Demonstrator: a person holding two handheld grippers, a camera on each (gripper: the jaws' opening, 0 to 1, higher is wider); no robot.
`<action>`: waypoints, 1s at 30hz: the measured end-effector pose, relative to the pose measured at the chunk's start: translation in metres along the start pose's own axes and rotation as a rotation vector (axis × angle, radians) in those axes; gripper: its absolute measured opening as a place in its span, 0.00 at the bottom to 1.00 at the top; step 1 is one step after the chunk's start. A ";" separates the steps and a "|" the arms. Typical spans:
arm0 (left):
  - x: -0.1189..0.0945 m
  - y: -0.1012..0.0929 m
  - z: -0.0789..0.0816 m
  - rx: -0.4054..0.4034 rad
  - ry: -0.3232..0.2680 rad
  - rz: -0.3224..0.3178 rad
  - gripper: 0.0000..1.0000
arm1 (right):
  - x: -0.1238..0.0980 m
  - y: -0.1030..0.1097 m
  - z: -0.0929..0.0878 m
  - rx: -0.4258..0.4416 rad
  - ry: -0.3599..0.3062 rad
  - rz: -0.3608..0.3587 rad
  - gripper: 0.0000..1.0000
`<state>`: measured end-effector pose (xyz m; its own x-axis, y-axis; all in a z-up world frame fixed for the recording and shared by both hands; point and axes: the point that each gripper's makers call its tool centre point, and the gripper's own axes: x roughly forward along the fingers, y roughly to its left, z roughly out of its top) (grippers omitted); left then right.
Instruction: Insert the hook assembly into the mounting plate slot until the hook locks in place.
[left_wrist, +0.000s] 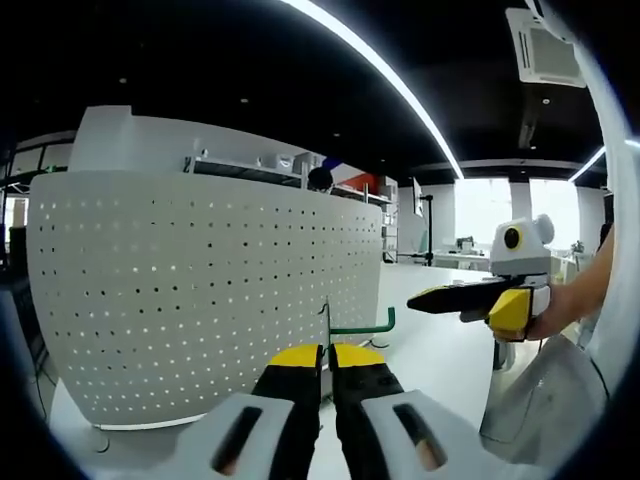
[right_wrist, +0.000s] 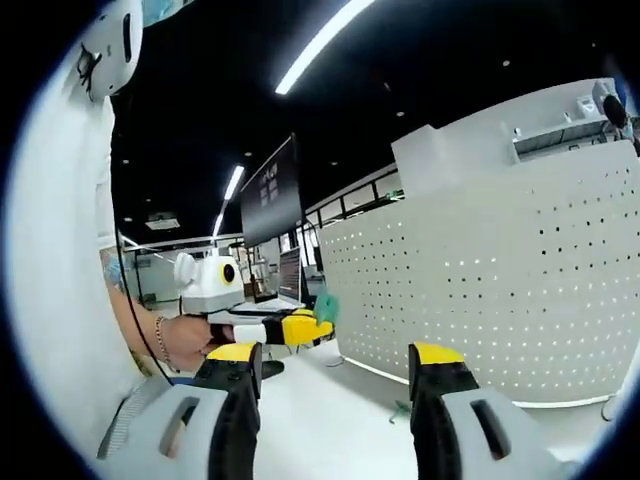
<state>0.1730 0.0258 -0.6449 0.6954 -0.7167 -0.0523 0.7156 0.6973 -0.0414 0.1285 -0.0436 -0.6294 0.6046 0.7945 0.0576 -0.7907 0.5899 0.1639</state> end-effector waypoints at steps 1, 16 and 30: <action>0.000 -0.001 0.000 0.000 0.001 -0.001 0.03 | 0.001 0.000 0.000 0.003 -0.002 0.001 0.56; 0.010 -0.011 -0.003 -0.010 0.007 0.002 0.03 | 0.026 0.004 0.000 0.019 -0.012 0.022 0.53; 0.014 -0.016 -0.005 -0.020 0.009 0.008 0.03 | 0.044 0.004 -0.001 0.033 -0.012 0.025 0.50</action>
<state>0.1709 0.0051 -0.6495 0.7003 -0.7111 -0.0621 0.7085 0.7031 -0.0614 0.1520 -0.0058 -0.6269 0.5860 0.8069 0.0743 -0.8021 0.5646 0.1945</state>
